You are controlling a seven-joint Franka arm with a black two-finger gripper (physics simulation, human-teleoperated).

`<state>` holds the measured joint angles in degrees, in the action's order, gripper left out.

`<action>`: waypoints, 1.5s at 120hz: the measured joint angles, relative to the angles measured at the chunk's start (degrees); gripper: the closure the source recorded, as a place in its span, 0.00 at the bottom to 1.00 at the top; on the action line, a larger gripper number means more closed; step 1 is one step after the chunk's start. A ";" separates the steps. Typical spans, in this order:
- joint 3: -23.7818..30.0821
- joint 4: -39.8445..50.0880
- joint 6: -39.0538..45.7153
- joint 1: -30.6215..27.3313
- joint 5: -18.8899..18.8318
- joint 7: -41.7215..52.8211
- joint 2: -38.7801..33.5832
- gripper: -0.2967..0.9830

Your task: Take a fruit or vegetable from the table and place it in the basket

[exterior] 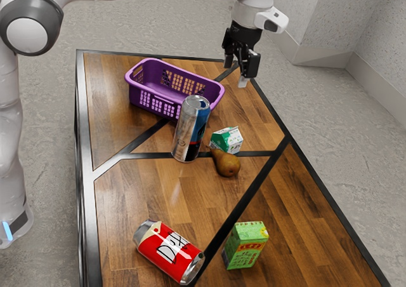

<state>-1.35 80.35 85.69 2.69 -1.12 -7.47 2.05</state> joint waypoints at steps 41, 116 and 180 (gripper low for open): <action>0.42 -2.08 -0.04 -0.60 1.26 -3.22 0.00 0.23; 0.06 -4.61 -1.38 0.12 4.05 -59.75 7.62 0.23; 1.39 12.57 12.49 1.24 3.79 -78.70 4.69 0.23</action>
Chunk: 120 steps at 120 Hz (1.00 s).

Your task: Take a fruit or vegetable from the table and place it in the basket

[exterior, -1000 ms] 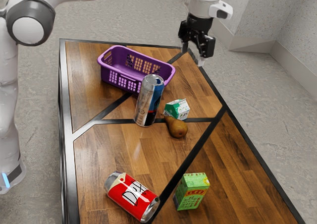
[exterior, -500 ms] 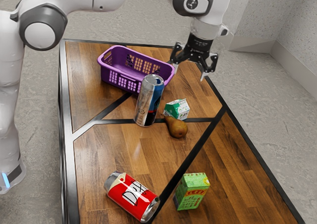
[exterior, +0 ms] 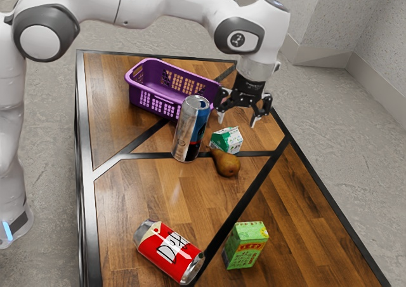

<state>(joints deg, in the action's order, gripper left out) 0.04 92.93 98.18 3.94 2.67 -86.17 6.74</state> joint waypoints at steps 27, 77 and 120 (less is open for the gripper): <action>2.46 4.55 4.65 0.05 -0.85 -4.10 -0.71 0.23; 2.98 9.20 10.66 -0.16 -1.33 -8.51 0.12 0.23; 2.88 11.24 13.18 -0.16 -1.44 -10.41 1.09 0.23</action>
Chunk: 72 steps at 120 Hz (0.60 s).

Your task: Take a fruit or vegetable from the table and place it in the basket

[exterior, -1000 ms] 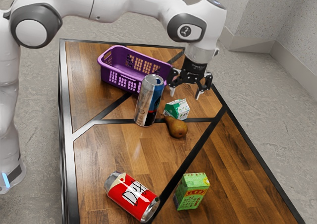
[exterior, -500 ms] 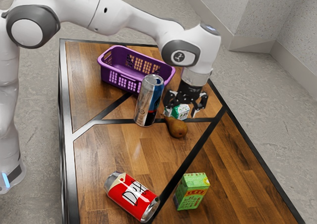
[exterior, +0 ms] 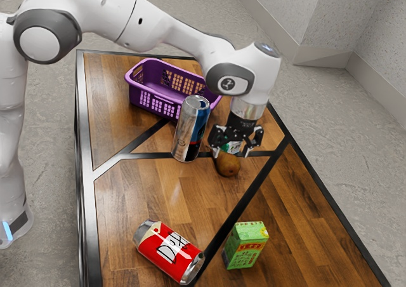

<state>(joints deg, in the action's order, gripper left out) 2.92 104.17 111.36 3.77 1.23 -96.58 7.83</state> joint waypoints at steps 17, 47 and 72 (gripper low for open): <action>0.10 0.47 0.52 -0.01 -0.03 -0.50 0.28 0.23; 0.15 0.88 1.13 0.13 -0.01 -1.13 1.42 0.23; 0.16 0.88 1.55 0.27 0.00 -1.47 2.75 0.23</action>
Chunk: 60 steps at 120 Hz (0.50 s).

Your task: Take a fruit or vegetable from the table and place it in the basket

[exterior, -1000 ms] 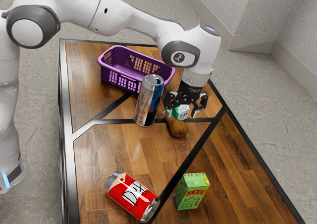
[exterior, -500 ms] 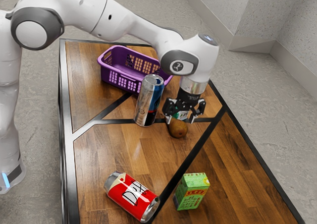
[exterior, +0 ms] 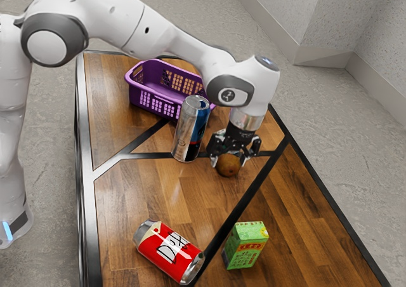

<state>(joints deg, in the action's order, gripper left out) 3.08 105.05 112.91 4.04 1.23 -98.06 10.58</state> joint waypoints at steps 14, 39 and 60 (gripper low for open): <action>0.00 0.00 0.31 0.00 0.00 -0.14 0.55 0.24; 0.00 0.00 0.69 0.00 0.06 -0.34 1.35 0.25; 0.06 -0.01 0.74 0.00 0.09 -0.32 1.41 0.45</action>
<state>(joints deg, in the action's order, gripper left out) 3.14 105.04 113.65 4.04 1.32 -98.38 11.99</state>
